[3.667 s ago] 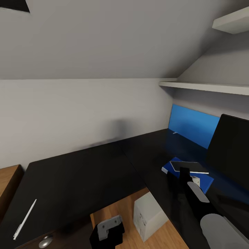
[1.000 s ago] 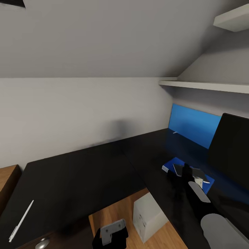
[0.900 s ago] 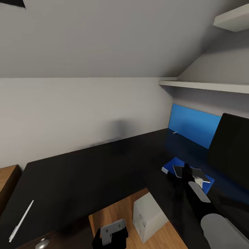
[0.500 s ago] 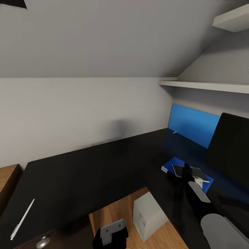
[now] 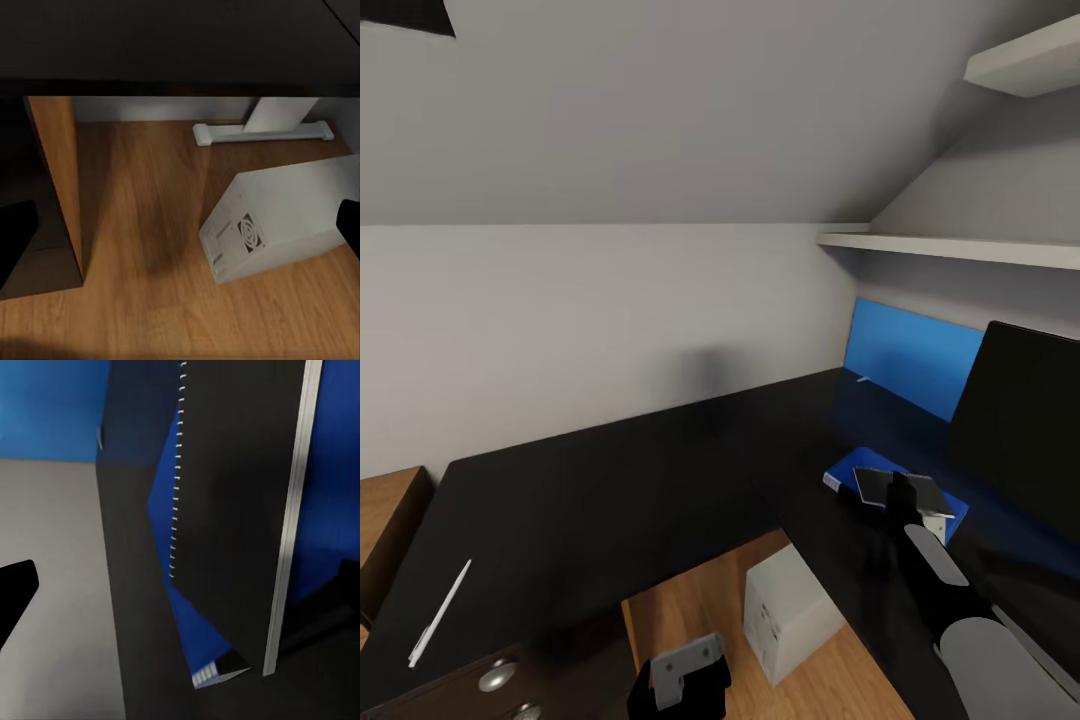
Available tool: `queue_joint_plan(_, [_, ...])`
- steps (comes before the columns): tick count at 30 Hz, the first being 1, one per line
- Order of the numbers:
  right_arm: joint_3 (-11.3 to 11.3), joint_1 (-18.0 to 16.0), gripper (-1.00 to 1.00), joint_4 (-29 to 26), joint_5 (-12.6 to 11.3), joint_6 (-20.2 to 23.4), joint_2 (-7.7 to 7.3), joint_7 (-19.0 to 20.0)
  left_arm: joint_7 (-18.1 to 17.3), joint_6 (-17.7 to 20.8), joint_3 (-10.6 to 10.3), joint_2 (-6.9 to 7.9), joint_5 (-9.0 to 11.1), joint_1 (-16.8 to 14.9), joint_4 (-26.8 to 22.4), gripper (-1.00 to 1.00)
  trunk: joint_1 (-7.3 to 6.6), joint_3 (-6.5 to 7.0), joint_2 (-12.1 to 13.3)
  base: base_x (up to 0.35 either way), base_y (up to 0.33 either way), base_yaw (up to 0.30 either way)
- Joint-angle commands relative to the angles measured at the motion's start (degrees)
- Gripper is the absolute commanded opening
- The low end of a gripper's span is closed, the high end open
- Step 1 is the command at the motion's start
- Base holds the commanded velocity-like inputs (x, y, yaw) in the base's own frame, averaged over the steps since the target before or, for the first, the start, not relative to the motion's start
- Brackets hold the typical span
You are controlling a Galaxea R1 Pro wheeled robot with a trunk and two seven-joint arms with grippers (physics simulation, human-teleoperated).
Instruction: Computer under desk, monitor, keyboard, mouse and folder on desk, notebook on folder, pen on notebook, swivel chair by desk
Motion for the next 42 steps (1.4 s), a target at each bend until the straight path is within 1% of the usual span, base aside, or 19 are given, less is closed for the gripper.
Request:
queue_joint_plan(1, [0.11,-0.02,1.0,-0.1,-0.45,-0.27,-0.02,-0.11,0.31,0.15,-0.12,0.02,0.2,-0.09,-0.07,1.0,0.0,-0.06,-0.04,-0.019,0.0,0.0])
queue_joint_plan(9, [0.22,-0.02,1.0,-0.1,-0.2,-0.33,0.11,2.11,0.31,0.18,-0.1,-0.05,0.27,-0.09,-0.07,1.0,0.0,-0.06,-0.04,-0.204,-0.029,0.0])
queue_joint_plan(13, [0.3,-0.02,1.0,-0.04,-0.01,-0.69,0.29,5.59,0.31,0.18,-0.07,-0.01,0.28,-0.09,-0.01,1.0,0.0,-0.06,-0.04,-0.079,-0.024,0.0])
queue_joint_plan(17, [0.4,-0.02,1.0,0.02,0.49,-1.38,0.43,7.72,0.31,0.22,-0.1,-0.06,0.3,-0.09,0.08,1.0,-0.88,0.66,1.57,-0.023,-0.007,0.0])
queue_joint_plan(19, [0.51,-0.02,1.0,-0.01,1.31,-1.69,0.48,8.54,0.31,0.23,-0.11,-0.06,0.33,-0.09,0.13,1.0,-1.32,1.02,2.37,-0.008,-0.002,0.0])
queue_joint_plan(25, [0.96,0.12,1.0,-0.39,5.69,-1.91,0.62,12.01,0.26,0.24,0.24,-0.05,0.47,-0.09,0.41,1.0,-2.64,2.09,4.78,-0.002,-0.001,0.0])
queue_joint_plan(27, [1.69,0.21,1.0,-0.5,7.23,-1.84,0.69,13.12,0.21,0.24,0.44,-0.05,0.63,-0.09,1.23,1.0,-3.08,2.45,5.58,0.0,0.0,0.0])
queue_joint_plan(28, [3.09,0.5,1.0,-0.74,8.6,-1.83,0.73,13.7,0.17,0.24,0.55,-0.05,1.04,-0.09,2.28,1.0,-3.3,2.63,5.98,0.0,0.0,0.0])
queue_joint_plan(29, [3.66,0.59,1.0,-0.8,8.98,-1.85,0.74,13.83,0.16,0.24,0.61,-0.05,1.2,-0.09,2.53,1.0,-3.52,2.81,6.38,0.0,0.0,0.0])
queue_joint_plan(31, [5.27,0.8,1.0,-0.96,9.71,-1.89,0.75,14.09,0.18,0.26,1.32,-0.05,1.58,-0.09,2.99,1.0,-3.95,3.17,7.18,0.0,0.0,0.0])
queue_joint_plan(33, [6.38,0.91,1.0,-1.05,10.08,-2.0,0.76,14.28,0.2,0.39,3.11,-0.05,1.73,-0.09,3.08,1.0,-4.39,3.53,7.99,0.0,0.0,0.0])
queue_joint_plan(34, [6.85,0.96,1.0,-1.17,10.23,-2.0,0.76,14.39,0.18,0.54,4.68,-0.05,1.83,-0.09,3.08,1.0,-4.61,3.71,8.39,0.0,0.0,0.0])
queue_joint_plan(36, [7.17,1.05,1.0,-1.64,10.29,-1.96,0.97,14.61,0.13,0.89,6.25,-0.05,1.95,-0.09,3.09,1.0,-5.05,4.07,9.19,0.0,0.0,0.0])
queue_joint_plan(37, [7.33,1.31,1.0,-2.55,10.29,-1.91,1.57,15.05,0.1,1.5,7.67,-0.05,2.05,-0.09,3.11,1.0,-5.27,4.25,9.59,0.0,0.0,0.0])
queue_joint_plan(38, [7.37,1.51,1.0,-3.15,10.33,-1.9,1.97,15.34,0.09,1.87,8.29,-0.05,2.08,-0.09,3.12,1.0,-5.49,4.43,9.99,0.0,0.0,0.0])
queue_joint_plan(39, [7.42,2.57,1.0,-5.37,10.43,-1.89,3.11,16.23,0.07,2.87,9.69,0.04,2.08,-0.09,3.15,1.0,-5.71,4.61,10.39,0.0,0.0,0.0])
queue_joint_plan(40, [7.48,3.6,1.0,-7.08,10.5,-1.92,3.58,16.59,0.09,3.34,10.18,0.13,2.04,-0.09,3.2,1.0,-5.93,4.79,10.79,0.0,0.0,0.0])
queue_joint_plan(41, [7.67,6.83,1.0,-12.46,11.09,-1.99,4.26,17.07,0.18,3.9,10.52,0.58,2.15,-0.09,5.96,1.0,-6.15,4.97,11.19,0.0,0.0,0.0])
queue_joint_plan(42, [7.7,7.25,1.0,-13.15,11.15,-1.9,4.32,17.12,0.19,3.9,10.52,0.64,2.13,-0.09,6.84,1.0,-6.37,5.15,11.6,0.0,0.0,0.0])
